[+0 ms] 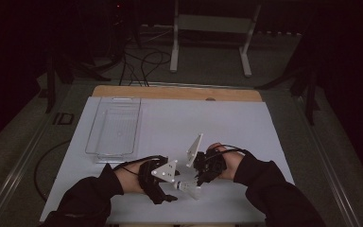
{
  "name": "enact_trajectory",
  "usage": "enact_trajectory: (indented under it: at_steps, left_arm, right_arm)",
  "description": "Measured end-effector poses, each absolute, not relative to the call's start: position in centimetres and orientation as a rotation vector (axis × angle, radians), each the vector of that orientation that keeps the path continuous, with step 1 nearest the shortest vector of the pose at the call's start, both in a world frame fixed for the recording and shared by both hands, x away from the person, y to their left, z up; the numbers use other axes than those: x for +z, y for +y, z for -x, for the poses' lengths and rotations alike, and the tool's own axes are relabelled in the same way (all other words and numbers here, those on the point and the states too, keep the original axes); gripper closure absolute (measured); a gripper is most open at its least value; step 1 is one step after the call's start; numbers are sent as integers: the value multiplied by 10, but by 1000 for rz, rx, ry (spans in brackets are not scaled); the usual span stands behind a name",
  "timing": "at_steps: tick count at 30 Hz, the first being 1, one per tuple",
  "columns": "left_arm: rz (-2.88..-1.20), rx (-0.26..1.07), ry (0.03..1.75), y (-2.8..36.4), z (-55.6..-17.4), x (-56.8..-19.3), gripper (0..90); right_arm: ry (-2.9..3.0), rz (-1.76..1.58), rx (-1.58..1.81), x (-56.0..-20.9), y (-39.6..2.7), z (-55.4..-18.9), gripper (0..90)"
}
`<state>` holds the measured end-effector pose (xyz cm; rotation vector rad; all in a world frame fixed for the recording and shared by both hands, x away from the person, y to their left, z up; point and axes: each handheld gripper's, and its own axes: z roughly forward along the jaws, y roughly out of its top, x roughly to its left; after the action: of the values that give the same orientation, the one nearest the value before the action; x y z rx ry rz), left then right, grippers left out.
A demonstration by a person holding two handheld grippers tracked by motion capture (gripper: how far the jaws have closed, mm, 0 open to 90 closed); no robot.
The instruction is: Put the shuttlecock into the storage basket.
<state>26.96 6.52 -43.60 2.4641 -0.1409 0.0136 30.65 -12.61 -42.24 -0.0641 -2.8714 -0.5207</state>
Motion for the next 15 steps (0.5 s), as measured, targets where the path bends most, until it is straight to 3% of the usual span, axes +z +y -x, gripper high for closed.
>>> enact_trajectory:
  at_steps: [12, 15]
  left_arm:
    - [-2469, -12, -173, 61, -271, -437, 514]
    - [-2476, -8, -177, 60, -271, -436, 536]
  right_arm:
    - [-2874, 66, -509, -424, -123, -307, 900]
    - [-2876, 62, -505, -424, -122, -307, 900]
